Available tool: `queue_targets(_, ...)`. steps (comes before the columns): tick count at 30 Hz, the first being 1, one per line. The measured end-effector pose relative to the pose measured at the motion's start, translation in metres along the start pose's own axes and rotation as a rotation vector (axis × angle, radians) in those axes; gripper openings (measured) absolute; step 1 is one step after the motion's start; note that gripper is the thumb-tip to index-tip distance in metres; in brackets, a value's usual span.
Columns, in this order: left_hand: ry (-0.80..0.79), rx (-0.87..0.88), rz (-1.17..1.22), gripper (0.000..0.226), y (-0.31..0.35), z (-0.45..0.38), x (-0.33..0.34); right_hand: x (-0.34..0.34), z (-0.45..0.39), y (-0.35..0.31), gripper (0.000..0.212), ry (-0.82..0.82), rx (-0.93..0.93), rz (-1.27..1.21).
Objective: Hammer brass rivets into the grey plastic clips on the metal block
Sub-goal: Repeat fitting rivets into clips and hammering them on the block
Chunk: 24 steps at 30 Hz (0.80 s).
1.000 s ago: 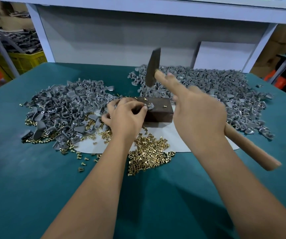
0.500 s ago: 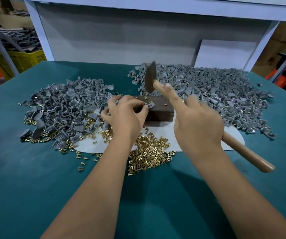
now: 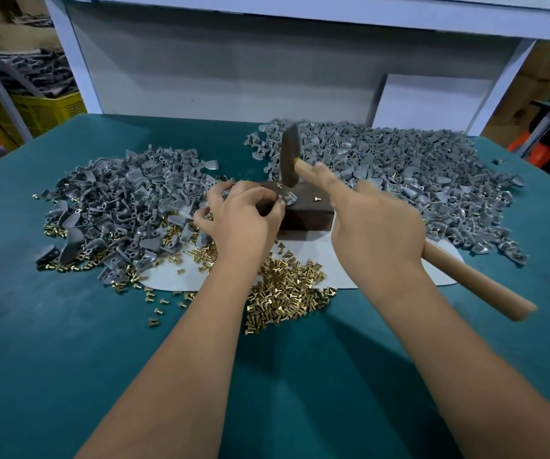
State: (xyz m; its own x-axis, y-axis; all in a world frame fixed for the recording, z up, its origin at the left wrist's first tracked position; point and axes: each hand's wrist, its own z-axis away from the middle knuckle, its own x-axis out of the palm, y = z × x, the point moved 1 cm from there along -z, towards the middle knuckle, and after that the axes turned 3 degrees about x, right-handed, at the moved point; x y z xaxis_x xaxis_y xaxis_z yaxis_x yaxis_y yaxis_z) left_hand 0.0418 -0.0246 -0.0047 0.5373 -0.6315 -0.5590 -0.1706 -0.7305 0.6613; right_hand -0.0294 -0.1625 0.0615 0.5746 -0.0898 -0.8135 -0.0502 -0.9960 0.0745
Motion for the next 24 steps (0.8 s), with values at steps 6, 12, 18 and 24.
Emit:
queue_targets(6,-0.041,-0.023,0.003,0.013,0.001,0.0,-0.001,-0.013,-0.019,0.006,0.061,0.129,0.094,-0.145)
queue_targets(12,-0.064,-0.025,-0.03,0.017,0.0,0.0,-0.002,0.003,-0.017,0.012,0.056,-0.186,-0.03,-0.179)
queue_targets(18,-0.037,-0.038,0.025,0.013,0.0,0.0,-0.001,-0.006,-0.021,0.007,0.06,-0.006,-0.029,-0.164)
queue_targets(24,-0.032,-0.03,0.03,0.013,0.001,0.001,-0.002,-0.007,-0.02,0.006,0.063,0.003,-0.011,-0.08)
